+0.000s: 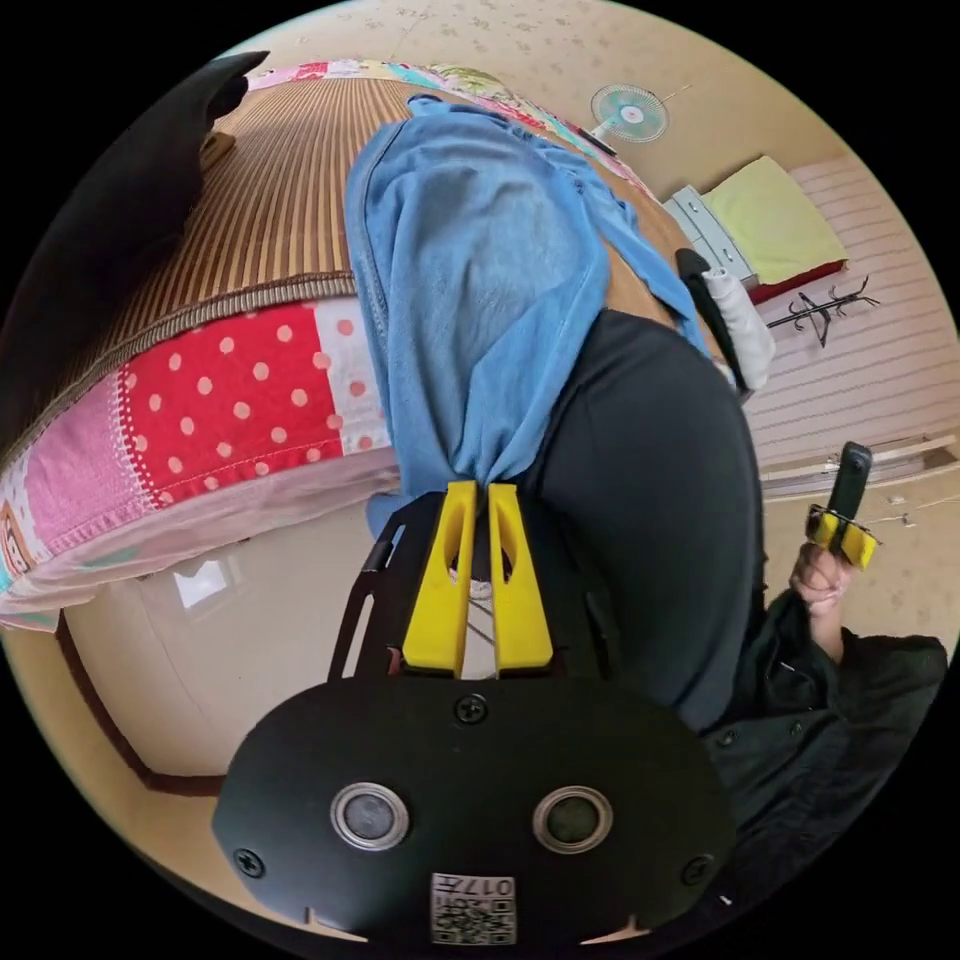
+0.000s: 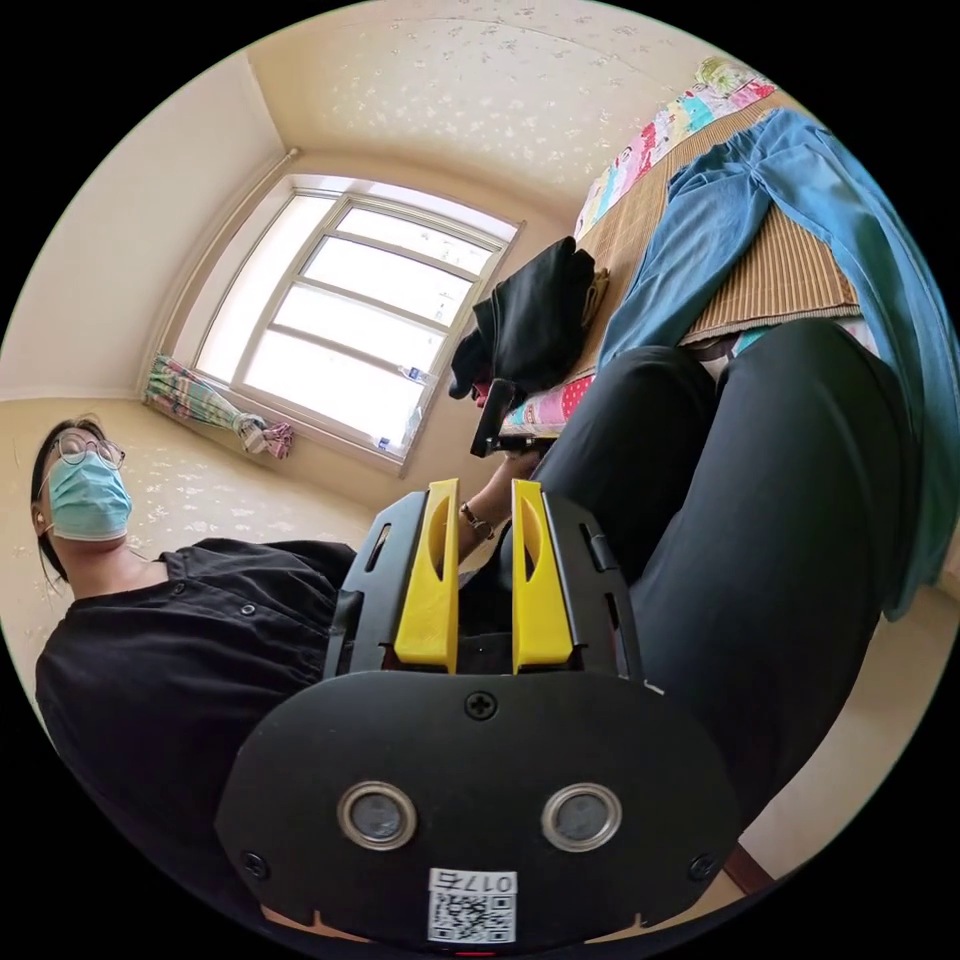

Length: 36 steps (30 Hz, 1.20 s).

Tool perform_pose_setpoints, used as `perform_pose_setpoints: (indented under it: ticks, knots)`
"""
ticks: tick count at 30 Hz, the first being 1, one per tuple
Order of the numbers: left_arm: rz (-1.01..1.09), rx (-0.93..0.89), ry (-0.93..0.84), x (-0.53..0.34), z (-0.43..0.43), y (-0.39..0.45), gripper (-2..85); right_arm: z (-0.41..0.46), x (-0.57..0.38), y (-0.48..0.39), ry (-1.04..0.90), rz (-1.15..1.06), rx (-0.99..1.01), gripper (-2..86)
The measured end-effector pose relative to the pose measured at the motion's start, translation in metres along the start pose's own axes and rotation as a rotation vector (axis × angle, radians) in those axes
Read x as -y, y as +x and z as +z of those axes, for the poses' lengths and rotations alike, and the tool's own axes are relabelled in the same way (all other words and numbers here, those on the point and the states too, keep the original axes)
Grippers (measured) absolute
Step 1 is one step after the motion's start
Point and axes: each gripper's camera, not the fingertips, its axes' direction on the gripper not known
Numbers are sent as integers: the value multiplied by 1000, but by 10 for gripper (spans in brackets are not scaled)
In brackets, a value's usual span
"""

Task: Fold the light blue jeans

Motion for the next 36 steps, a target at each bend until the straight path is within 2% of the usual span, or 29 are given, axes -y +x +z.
perform_pose_setpoints:
  ticks: [4,6,10,14,16,19,21,23,25,28,31,34,36]
  knots:
    - [101,-168,75,-3,-85,45,8,-22,5,-6,21,3,10,83]
    - [198,-238,147,2,-138,94,9,-32,9,-7,42,18,1,85]
    - [283,-427,273,13,-190,158,19,-38,16,-10,66,32,15,95]
    - [345,-520,152,28,-180,216,101,-45,19,-19,136,40,-33,110]
    - [364,-508,177,18,-183,223,118,-50,20,-22,155,52,-68,118]
    - [329,-424,321,-13,-202,203,91,-53,21,-25,132,67,-143,130]
    - [186,-238,362,-29,-207,169,93,-47,23,-22,64,104,-209,136]
    - [69,-62,330,-34,-198,139,112,-40,24,-22,33,107,-222,137]
    - [-65,-8,267,-34,-180,110,131,-34,25,-24,30,109,-215,137]
    - [-88,-203,139,-30,-139,91,120,-24,29,-26,19,124,-169,137]
    - [-87,-234,166,-45,-150,105,66,-18,31,-34,-1,124,-171,137]
    - [20,-373,131,-58,-176,141,53,-10,31,-41,-56,132,-178,137]
    - [153,-509,45,-71,-191,186,52,-3,30,-40,-85,152,-108,134]
